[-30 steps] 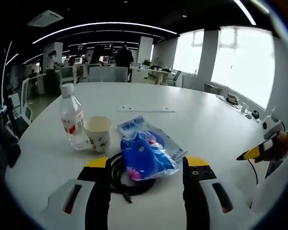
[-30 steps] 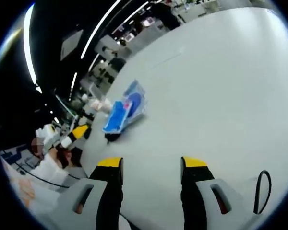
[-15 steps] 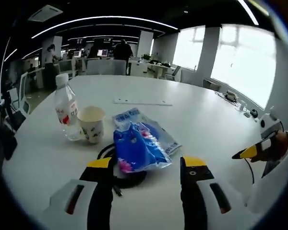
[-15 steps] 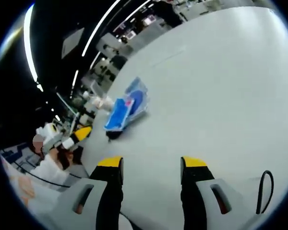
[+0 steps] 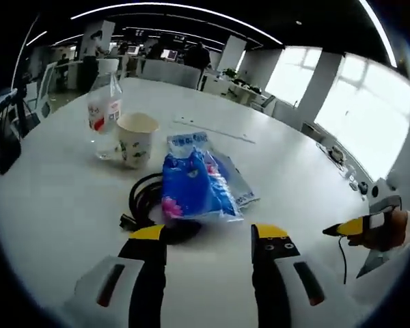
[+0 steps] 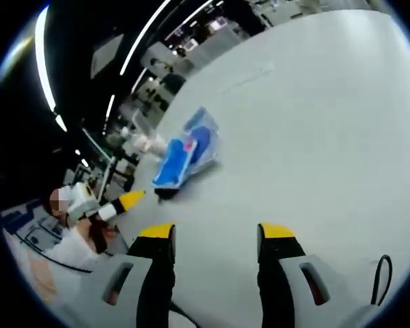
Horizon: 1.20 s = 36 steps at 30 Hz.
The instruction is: Arrange the tabletop items into an orderly group along one side of the table until the central work area is clear of visible clutter.
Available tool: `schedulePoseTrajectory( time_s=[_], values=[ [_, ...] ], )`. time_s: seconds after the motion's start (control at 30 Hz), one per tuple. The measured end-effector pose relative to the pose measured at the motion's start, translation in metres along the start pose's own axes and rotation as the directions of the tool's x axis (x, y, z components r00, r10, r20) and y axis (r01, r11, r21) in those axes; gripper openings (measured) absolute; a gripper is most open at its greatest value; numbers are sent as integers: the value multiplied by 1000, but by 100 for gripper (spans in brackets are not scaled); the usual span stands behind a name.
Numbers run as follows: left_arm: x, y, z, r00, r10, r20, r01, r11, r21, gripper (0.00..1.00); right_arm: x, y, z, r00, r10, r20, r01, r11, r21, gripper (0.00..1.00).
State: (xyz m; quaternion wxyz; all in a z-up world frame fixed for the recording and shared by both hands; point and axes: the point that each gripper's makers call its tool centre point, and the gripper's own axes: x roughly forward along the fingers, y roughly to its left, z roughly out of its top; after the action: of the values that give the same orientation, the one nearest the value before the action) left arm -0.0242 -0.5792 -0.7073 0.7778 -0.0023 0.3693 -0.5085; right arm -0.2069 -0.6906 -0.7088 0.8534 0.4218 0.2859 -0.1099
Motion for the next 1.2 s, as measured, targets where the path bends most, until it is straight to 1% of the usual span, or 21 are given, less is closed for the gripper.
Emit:
schedulePoseTrajectory(
  time_s=[0.07,0.2,0.33,0.43,0.53,0.57,0.63,0.7,0.73,0.77,0.8,0.83,0.87,0.9,0.93,1.0,1.03,1.07,1.1,1.13,1.2],
  values=[
    [4,-1,-3,1000,-14,-18,14,999,-32,48,7,5,6,1000,12,-1,-12,1000,3,46],
    [13,1,-3,1000,-4,-26,4,1000,-20,48,20,18,14,999,40,-6,-40,999,5,46],
    [20,1,-2,1000,-8,-23,5,996,-91,48,30,29,17,998,59,-29,-59,998,-23,46],
    [22,-1,-4,1000,-3,-28,0,994,-114,48,35,32,21,997,62,-40,-64,997,-47,46],
    [26,-2,-10,999,7,-36,-13,986,-167,48,38,34,27,997,59,-52,-63,994,-87,46],
    [27,-2,-11,999,10,-37,-16,984,-180,48,37,38,28,997,58,-53,-63,994,-94,46],
    [30,-3,-14,999,15,-43,-24,975,-219,48,37,39,33,997,55,-50,-60,992,-107,46],
    [34,-8,-14,999,2,-36,-12,960,-279,48,36,39,38,998,51,-43,-56,991,-119,46],
    [35,-12,-13,999,-17,-30,7,951,-310,49,36,38,39,998,49,-40,-53,991,-124,46],
    [38,-16,-12,999,-37,-25,26,937,-349,49,35,37,41,998,44,-34,-49,990,-131,46],
    [40,-16,-11,999,-39,-19,28,925,-379,50,35,37,42,999,43,-32,-47,990,-133,46],
    [42,-13,-9,1000,-16,-10,10,912,-410,50,34,34,42,999,39,-25,-42,990,-131,46],
    [43,-11,-9,1000,-3,-10,-1,905,-425,50,34,34,42,999,38,-23,-41,991,-128,46],
    [45,-12,-10,1000,-6,-21,-4,899,-437,49,33,32,41,999,35,-19,-37,993,-116,46],
    [47,-11,-10,1000,-4,-21,-6,900,-437,48,33,31,39,999,33,-18,-34,993,-110,46],
    [48,-8,-13,999,29,-37,-42,899,-436,43,32,30,34,999,27,-19,-29,995,-100,46],
    [48,-6,-13,999,41,-36,-53,896,-440,36,32,30,32,999,27,-20,-28,995,-97,46],
    [48,-4,-12,998,51,-33,-60,890,-452,29,31,30,28,999,27,-24,-29,995,-93,46],
    [48,-1,-11,997,68,-22,-70,875,-479,23,31,30,25,999,28,-28,-30,995,-92,46],
    [47,0,-11,997,73,-22,-74,867,-492,14,31,30,21,999,28,-34,-31,995,-90,46],
    [46,4,-10,996,91,-14,-86,859,-504,7,29,34,15,999,29,-41,-33,996,-85,46]
  ],
)
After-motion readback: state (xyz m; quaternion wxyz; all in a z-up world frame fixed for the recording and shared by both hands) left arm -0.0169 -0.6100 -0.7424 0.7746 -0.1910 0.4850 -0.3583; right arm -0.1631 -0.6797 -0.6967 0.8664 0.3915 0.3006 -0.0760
